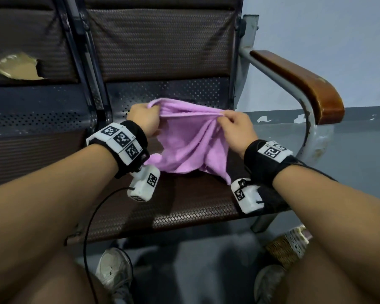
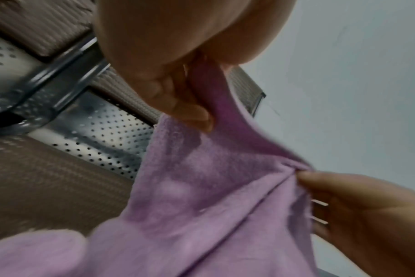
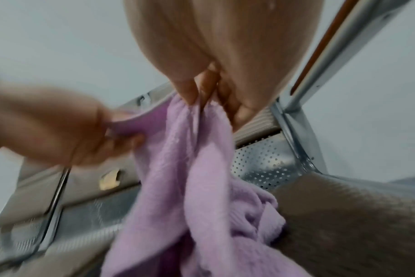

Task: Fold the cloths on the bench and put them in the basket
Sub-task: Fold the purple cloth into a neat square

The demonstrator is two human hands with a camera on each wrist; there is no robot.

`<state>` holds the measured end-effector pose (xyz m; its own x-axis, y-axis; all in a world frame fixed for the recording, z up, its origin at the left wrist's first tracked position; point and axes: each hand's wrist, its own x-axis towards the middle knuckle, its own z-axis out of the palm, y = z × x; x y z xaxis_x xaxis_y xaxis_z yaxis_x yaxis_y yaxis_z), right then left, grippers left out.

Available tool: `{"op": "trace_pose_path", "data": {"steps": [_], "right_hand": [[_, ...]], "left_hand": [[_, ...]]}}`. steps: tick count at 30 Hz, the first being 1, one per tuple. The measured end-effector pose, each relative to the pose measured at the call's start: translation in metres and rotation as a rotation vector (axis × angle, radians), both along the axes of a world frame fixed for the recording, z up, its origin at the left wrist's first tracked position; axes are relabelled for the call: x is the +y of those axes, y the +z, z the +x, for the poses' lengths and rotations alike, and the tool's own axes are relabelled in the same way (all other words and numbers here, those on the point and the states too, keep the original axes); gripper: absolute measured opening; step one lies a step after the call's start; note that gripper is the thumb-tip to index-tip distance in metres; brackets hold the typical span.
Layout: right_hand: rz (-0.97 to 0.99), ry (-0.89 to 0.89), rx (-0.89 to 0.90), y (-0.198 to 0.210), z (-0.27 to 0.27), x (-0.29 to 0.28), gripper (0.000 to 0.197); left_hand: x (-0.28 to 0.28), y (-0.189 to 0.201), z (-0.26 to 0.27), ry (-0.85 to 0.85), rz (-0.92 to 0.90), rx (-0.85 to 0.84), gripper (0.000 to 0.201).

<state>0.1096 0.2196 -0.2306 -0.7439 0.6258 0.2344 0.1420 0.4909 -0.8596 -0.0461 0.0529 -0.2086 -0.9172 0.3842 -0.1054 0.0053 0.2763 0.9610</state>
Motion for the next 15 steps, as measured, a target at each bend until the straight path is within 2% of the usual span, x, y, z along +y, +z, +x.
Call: {"op": "trace_pose_path", "data": {"steps": [2, 3, 5, 7, 9, 12, 15], "right_hand": [[-0.105, -0.062, 0.05, 0.004, -0.001, 0.0, 0.03], [-0.098, -0.056, 0.033, 0.006, -0.001, -0.001, 0.031], [0.044, 0.075, -0.066, 0.004, 0.003, 0.001, 0.041], [0.262, 0.258, -0.205, 0.001, 0.008, 0.003, 0.035], [0.396, 0.377, -0.318, -0.004, 0.01, 0.002, 0.027], [0.469, 0.423, -0.417, -0.01, 0.011, 0.005, 0.028], [0.582, 0.421, -0.598, -0.018, 0.012, 0.01, 0.039]], "left_hand": [[-0.002, -0.006, -0.004, -0.026, -0.049, 0.004, 0.025], [-0.001, -0.006, -0.006, -0.002, -0.049, 0.007, 0.026], [0.003, -0.002, -0.01, 0.095, 0.047, -0.053, 0.027], [0.005, 0.001, -0.014, 0.165, 0.197, -0.12, 0.027], [0.007, 0.001, -0.012, 0.14, 0.255, -0.109, 0.025], [0.007, -0.002, -0.008, 0.105, 0.266, -0.082, 0.027], [0.005, -0.001, -0.011, 0.121, 0.273, -0.041, 0.03]]}}
